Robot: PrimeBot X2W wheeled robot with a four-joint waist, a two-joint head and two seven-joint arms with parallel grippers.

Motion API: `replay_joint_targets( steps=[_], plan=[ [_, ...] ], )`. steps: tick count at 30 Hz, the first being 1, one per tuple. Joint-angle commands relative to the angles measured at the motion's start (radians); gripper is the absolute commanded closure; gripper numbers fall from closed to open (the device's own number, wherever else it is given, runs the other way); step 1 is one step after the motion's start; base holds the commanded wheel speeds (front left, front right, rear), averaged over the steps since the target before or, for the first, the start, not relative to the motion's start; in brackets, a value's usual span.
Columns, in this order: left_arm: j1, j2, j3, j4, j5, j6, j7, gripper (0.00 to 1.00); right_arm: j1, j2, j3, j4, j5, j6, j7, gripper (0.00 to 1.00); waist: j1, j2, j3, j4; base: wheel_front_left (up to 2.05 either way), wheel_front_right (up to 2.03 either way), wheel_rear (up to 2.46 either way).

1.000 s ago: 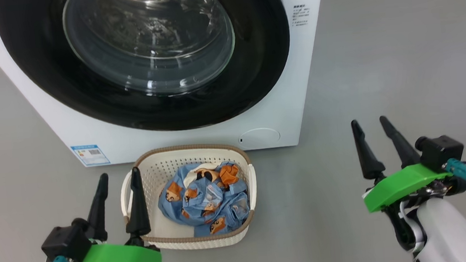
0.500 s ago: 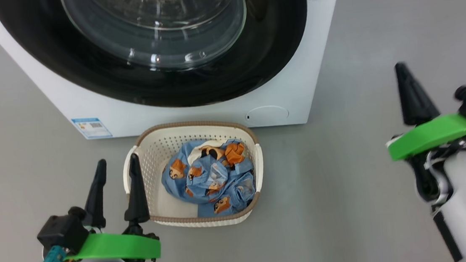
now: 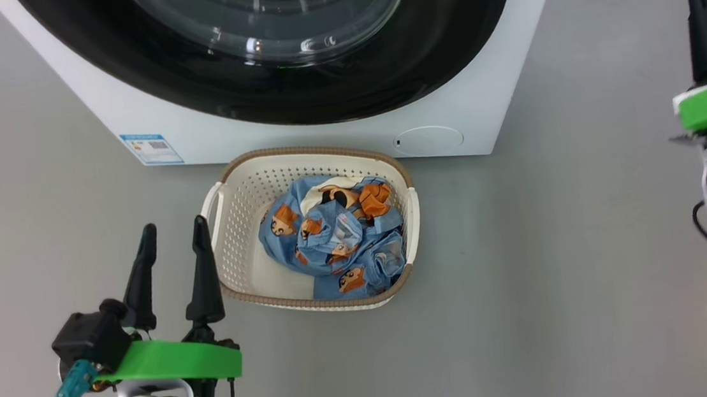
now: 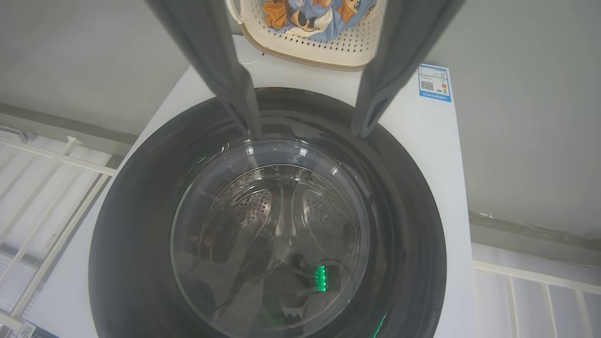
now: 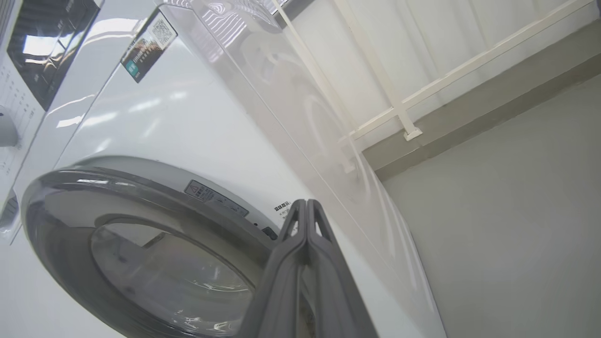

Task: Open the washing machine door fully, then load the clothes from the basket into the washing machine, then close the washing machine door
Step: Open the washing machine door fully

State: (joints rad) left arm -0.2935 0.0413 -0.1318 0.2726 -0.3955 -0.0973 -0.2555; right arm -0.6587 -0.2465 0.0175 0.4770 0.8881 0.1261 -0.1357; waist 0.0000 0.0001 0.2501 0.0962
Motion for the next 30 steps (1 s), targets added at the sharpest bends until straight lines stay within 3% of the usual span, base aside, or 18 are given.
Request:
replay_joint_targets(
  steps=[1,9,14,22,30],
  plan=[
    [-0.036,0.011,0.029,-0.023,0.005,-0.003,-0.006,0.0,-0.043,-0.018,0.006,-0.025,0.057,0.005,0.032,1.0,0.0,-0.0001,0.014,0.013,0.0,0.0,0.0],
    [-0.055,0.01,0.028,-0.017,0.002,-0.005,-0.006,0.0,-0.173,-0.059,-0.026,0.036,0.378,0.005,0.213,1.0,0.0,-0.0001,0.053,0.035,0.0,0.0,0.0],
    [-0.062,0.009,0.027,-0.017,0.0,-0.005,-0.006,0.0,-0.224,-0.063,-0.05,0.071,0.495,0.005,0.301,1.0,0.0,-0.0001,0.074,0.047,0.0,0.0,0.0],
    [-0.08,0.009,0.019,-0.023,-0.017,-0.002,-0.006,0.0,-0.331,-0.063,-0.057,0.163,0.617,0.005,0.448,1.0,0.0,-0.0001,0.119,0.07,0.0,0.0,0.0],
    [-0.093,0.009,-0.003,-0.03,-0.043,0.009,-0.006,0.0,-0.437,-0.069,-0.019,0.237,0.635,0.005,0.558,1.0,0.0,-0.0001,0.146,0.093,0.0,0.0,0.0]
  ],
)
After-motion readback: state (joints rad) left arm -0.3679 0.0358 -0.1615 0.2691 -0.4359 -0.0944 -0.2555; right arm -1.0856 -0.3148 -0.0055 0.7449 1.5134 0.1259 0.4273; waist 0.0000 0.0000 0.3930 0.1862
